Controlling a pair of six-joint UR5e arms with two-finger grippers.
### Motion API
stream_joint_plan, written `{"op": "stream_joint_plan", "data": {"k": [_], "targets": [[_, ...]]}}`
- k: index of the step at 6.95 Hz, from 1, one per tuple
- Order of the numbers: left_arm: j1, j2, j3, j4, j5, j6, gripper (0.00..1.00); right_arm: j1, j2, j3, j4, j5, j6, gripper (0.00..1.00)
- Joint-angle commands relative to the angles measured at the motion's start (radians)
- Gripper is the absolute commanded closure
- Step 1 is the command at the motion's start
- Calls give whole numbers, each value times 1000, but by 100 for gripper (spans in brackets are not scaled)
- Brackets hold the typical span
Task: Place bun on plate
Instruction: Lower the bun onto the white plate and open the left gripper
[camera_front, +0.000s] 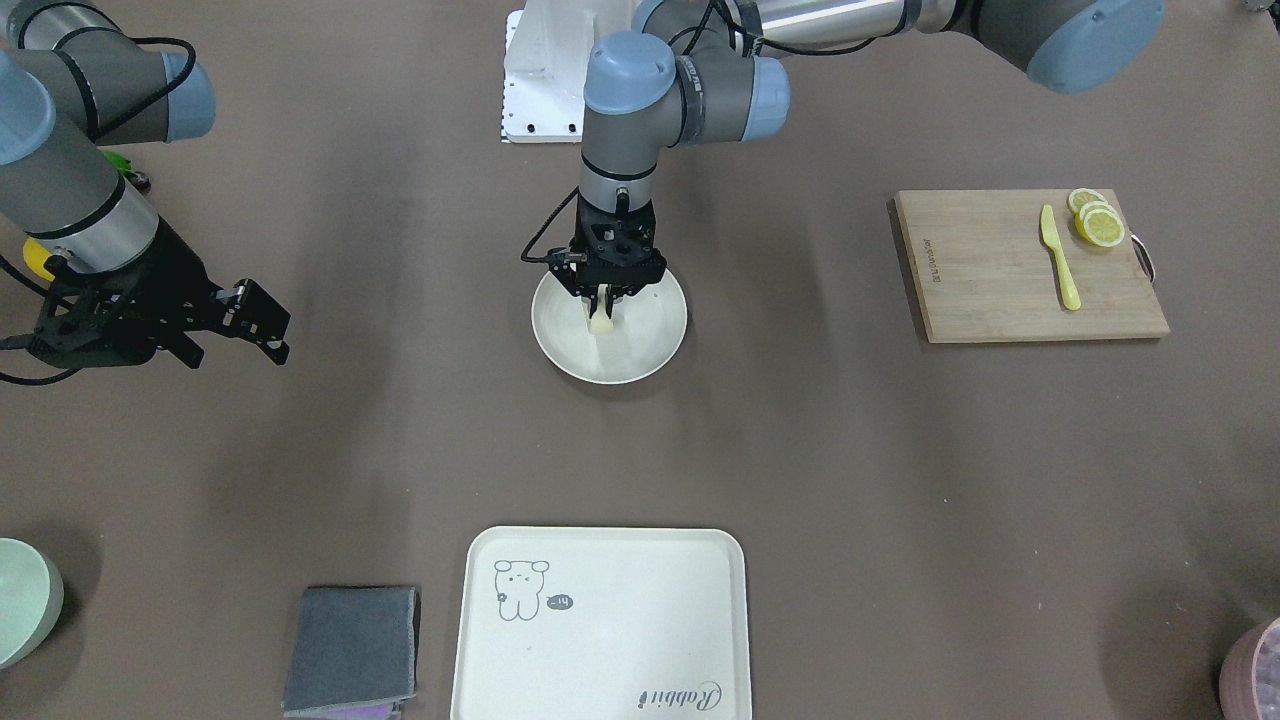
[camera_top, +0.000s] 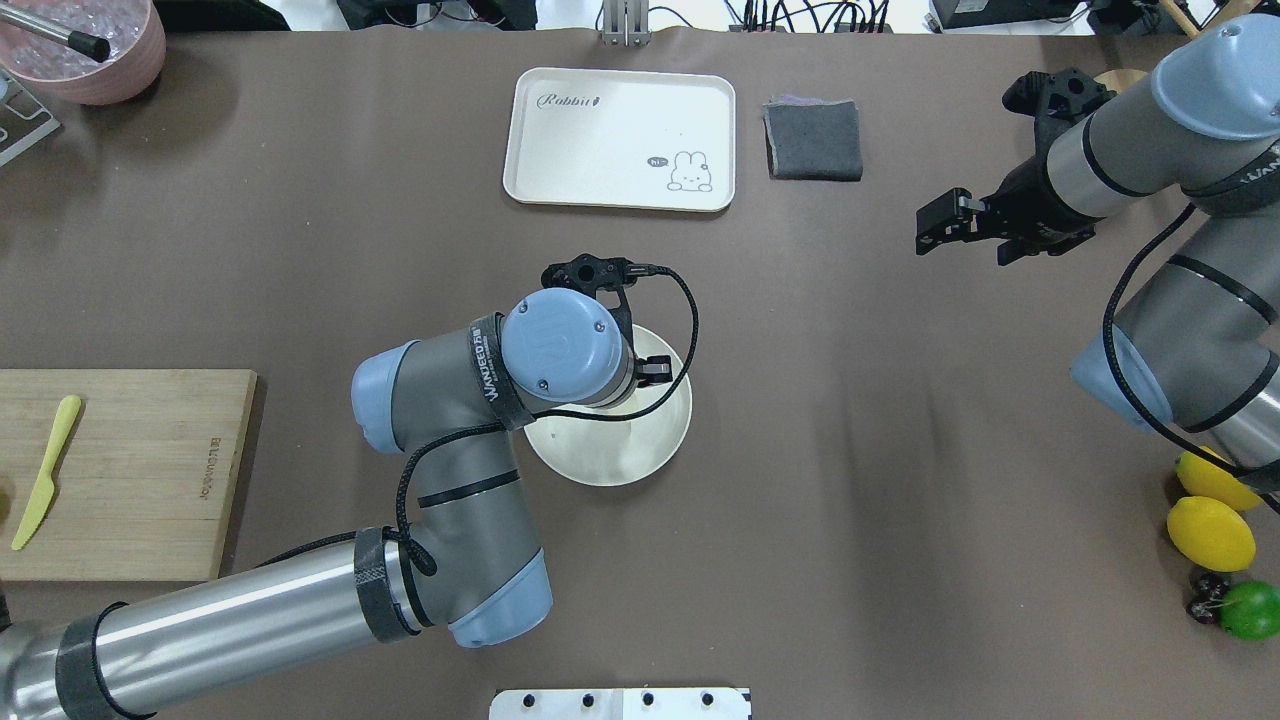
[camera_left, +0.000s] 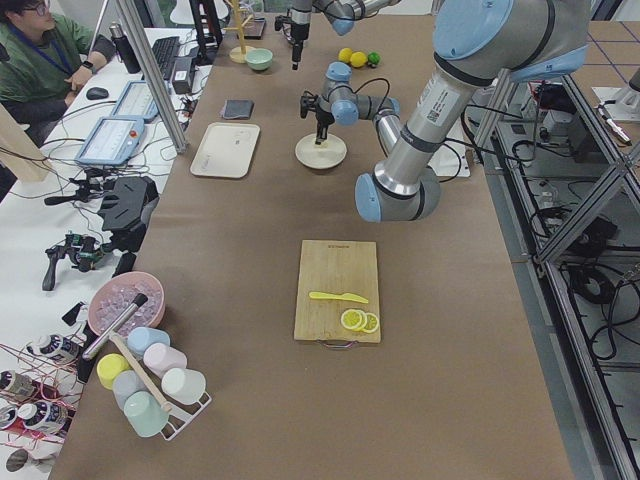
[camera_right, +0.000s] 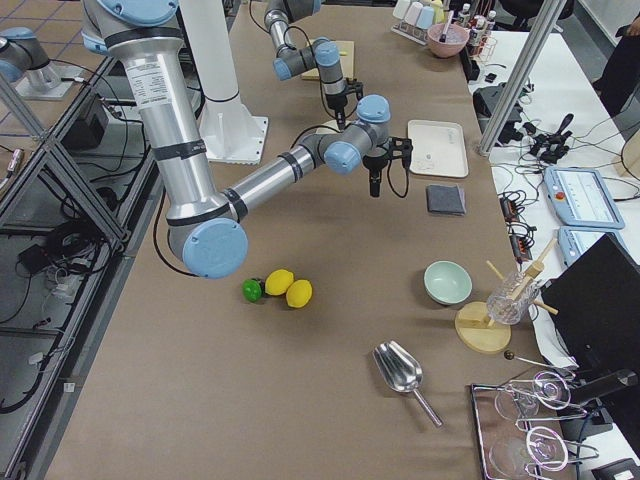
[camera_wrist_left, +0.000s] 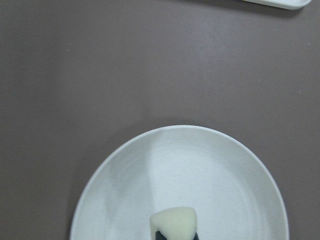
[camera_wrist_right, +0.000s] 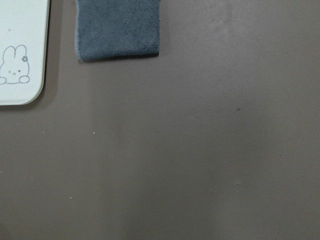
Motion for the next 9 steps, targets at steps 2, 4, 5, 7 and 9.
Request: {"op": "stream_joint_plan", "data": {"k": [2,4,5,7,9], "targets": [[13,4,16,-14,5,-1,72,7,0,0,-2,3,0,0],[13,17,10,-13,5,1,42,13,1,1,-2,8,0,0],[12,17,2,-11,4,-1,26,14,3,1,-3,11,0,0],[10,26,-42,5,2,4,3,22,4,1,-9,14,-6,0],[-39,116,-183,22,1,17,2,34,3,0,-11,15,-14,0]]}}
